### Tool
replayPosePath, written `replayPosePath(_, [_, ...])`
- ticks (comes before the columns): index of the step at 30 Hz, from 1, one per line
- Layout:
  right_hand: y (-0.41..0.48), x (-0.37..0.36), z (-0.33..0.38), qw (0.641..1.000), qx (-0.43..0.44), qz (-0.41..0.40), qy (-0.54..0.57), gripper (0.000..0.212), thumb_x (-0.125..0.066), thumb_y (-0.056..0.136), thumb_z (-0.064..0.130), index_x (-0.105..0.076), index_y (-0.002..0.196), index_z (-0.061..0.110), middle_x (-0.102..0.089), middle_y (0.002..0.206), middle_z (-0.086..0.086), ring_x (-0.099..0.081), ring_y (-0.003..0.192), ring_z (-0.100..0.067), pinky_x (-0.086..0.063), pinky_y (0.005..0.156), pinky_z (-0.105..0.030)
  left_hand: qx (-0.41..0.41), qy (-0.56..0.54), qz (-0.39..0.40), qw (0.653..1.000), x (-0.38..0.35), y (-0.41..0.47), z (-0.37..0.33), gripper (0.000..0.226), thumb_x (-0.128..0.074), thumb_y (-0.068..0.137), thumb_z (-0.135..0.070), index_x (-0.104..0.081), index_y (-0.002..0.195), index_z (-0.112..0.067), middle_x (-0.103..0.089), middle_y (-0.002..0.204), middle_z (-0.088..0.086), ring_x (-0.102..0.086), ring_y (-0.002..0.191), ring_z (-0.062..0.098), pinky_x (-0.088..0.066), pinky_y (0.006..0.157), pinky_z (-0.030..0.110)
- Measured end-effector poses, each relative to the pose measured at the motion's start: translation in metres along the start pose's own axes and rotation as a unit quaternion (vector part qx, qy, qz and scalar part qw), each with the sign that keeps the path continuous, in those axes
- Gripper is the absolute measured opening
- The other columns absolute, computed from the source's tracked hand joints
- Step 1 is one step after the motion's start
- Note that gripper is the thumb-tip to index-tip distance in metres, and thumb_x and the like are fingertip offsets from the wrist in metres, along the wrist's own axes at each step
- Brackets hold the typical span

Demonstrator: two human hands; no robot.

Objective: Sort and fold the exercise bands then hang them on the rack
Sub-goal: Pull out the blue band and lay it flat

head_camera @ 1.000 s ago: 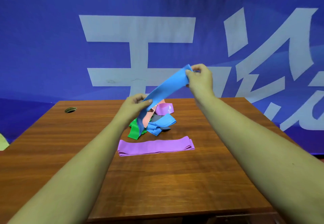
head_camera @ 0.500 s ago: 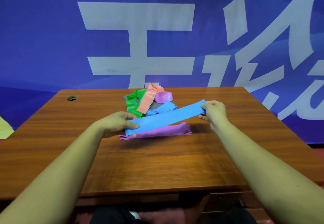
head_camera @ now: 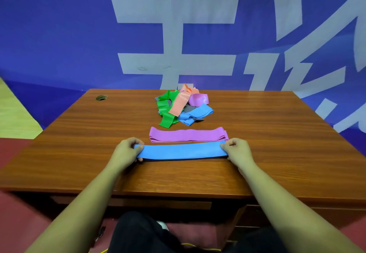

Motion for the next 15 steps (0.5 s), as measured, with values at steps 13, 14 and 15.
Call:
replayPosePath(13, [-0.009,-0.017,-0.022,0.964,0.13,-0.111,-0.205,0.008,-0.061,0.087,0.017,-0.065,0.094,0.015,-0.068,0.092,-0.007,-0.058,0.096,-0.033,-0.044,0.083,-0.04,-0.032,0.102,-0.105,0.989,-0.023,-0.008,0.015,0.017,-0.061,0.085,-0.008,-0.059,0.101,-0.011,-0.063,0.092,0.003,-0.058,0.088,0.024,-0.041,0.075,0.03])
replayPosePath(14, [-0.01,-0.018,-0.024,0.955,0.127,-0.124,-0.237,0.012,-0.061,0.087,0.02,-0.066,0.097,0.016,-0.066,0.098,-0.009,-0.055,0.101,-0.035,-0.041,0.087,-0.041,-0.034,0.121,-0.104,0.987,-0.024,-0.006,0.015,0.019,-0.061,0.082,-0.008,-0.059,0.1,-0.01,-0.064,0.094,0.006,-0.058,0.09,0.026,-0.043,0.076,0.031])
replayPosePath(15, [-0.011,-0.019,-0.026,0.949,0.123,-0.132,-0.257,0.016,-0.062,0.087,0.021,-0.067,0.101,0.016,-0.064,0.104,-0.011,-0.052,0.104,-0.036,-0.039,0.089,-0.041,-0.032,0.14,-0.102,0.984,-0.025,-0.004,0.013,0.02,-0.061,0.08,-0.008,-0.059,0.1,-0.01,-0.063,0.097,0.009,-0.058,0.093,0.029,-0.045,0.078,0.034])
Point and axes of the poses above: each hand's wrist, its own y-axis towards the middle knuckle, its own x-axis out of the back of the hand, z = x × y, the point moved 1 cm from there along y, towards the middle knuckle
